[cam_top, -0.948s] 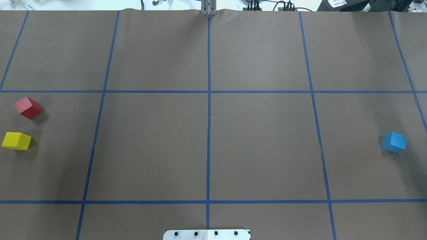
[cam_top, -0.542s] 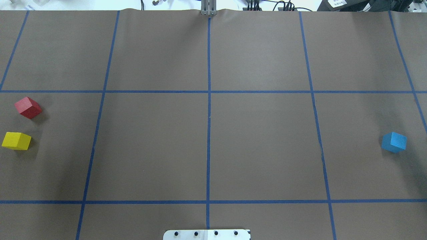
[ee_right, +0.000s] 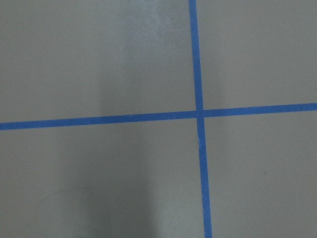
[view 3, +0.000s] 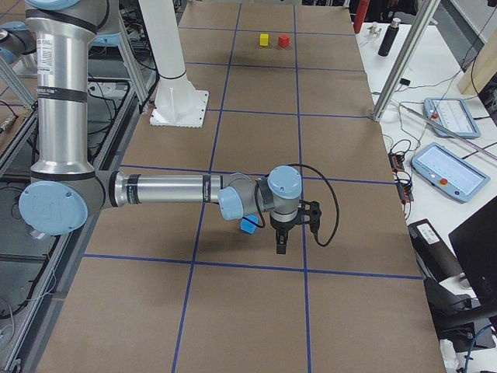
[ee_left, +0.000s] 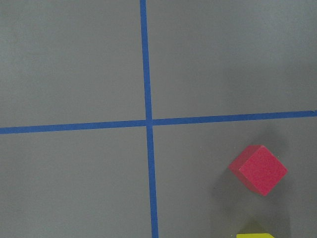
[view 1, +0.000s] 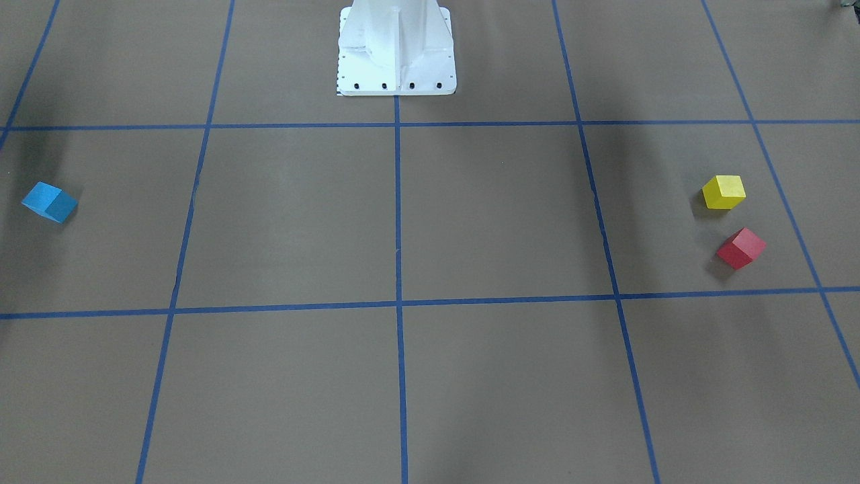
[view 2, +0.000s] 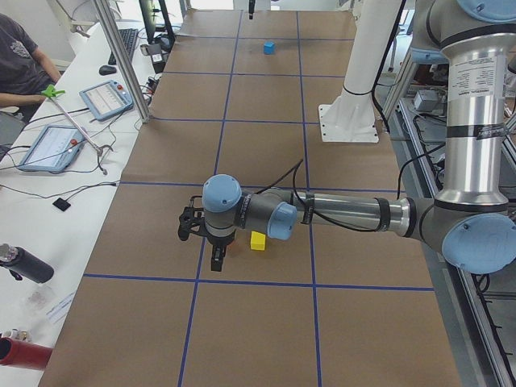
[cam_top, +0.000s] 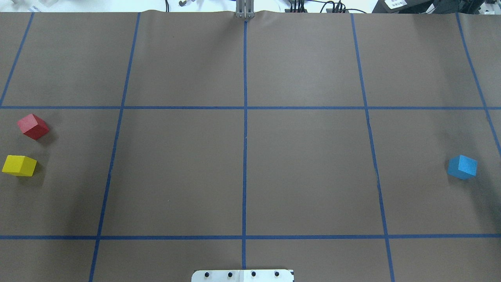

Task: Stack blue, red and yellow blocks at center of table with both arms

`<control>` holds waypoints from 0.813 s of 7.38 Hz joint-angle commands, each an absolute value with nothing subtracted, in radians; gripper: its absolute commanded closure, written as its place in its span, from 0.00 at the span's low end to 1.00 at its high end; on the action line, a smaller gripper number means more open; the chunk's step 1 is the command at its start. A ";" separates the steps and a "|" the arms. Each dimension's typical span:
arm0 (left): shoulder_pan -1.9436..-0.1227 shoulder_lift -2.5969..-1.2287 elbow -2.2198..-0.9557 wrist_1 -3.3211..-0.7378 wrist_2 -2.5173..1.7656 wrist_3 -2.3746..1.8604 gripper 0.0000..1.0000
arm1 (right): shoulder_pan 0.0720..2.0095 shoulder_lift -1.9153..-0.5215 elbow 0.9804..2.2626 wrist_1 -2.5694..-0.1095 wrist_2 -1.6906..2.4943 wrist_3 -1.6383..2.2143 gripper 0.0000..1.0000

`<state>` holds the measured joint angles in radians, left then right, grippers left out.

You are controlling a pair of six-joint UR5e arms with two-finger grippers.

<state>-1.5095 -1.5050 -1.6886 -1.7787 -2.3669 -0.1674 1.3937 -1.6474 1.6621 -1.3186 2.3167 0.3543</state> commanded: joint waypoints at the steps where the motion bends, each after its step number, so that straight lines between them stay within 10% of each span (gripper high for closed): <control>1: -1.509 -1.499 -1.693 -1.781 -2.367 -0.167 0.00 | 1.314 -1.718 1.775 -1.310 2.315 0.513 0.00; 6: -1.508 -1.499 -1.694 -1.801 -2.367 -0.166 0.00 | 1.126 -1.856 1.819 -1.042 2.258 0.703 0.00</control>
